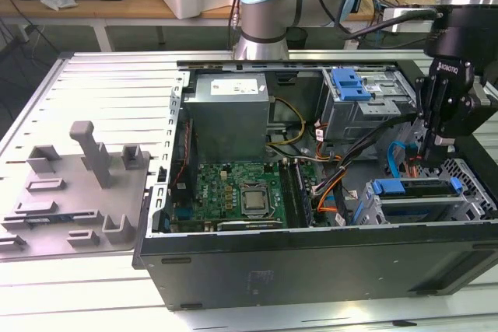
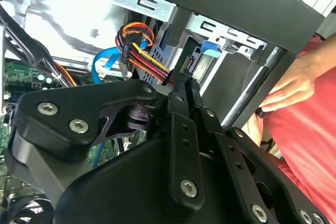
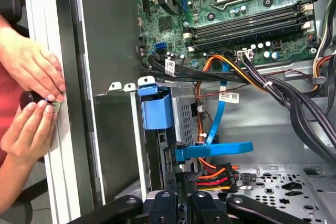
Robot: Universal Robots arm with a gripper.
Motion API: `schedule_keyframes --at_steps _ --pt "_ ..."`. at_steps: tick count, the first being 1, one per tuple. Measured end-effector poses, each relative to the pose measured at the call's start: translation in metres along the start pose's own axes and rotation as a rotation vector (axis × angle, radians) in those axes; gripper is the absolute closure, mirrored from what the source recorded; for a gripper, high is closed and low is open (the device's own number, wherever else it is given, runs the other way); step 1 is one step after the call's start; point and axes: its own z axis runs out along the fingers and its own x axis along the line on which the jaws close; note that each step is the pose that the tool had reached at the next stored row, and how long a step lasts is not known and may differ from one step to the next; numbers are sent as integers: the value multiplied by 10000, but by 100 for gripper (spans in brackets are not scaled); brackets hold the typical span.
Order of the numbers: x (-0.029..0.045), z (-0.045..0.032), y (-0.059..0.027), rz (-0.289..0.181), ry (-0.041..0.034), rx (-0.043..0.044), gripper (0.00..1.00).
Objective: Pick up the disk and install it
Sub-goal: 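Insert the first disk wire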
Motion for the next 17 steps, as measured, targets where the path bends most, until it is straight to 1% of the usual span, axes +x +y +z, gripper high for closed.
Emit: schedule_keyframes --at_steps 1,2,3,4,6,7,8,9,10,14,17 --pt "7 2 0 -15 -62 3 83" --pt "17 6 0 -36 -162 4 83" --pt "26 9 1 -51 -241 4 83" --pt "35 14 1 -70 -336 2 83" --pt "52 20 3 -104 -488 2 83" --pt "62 24 3 -120 -545 3 83" --pt "78 28 4 -135 -587 9 83" --pt "92 30 4 -148 -614 16 83" --pt "124 37 5 -176 -677 31 83" --pt "178 49 8 -227 -802 53 83" --pt "214 59 10 -264 -917 62 83"
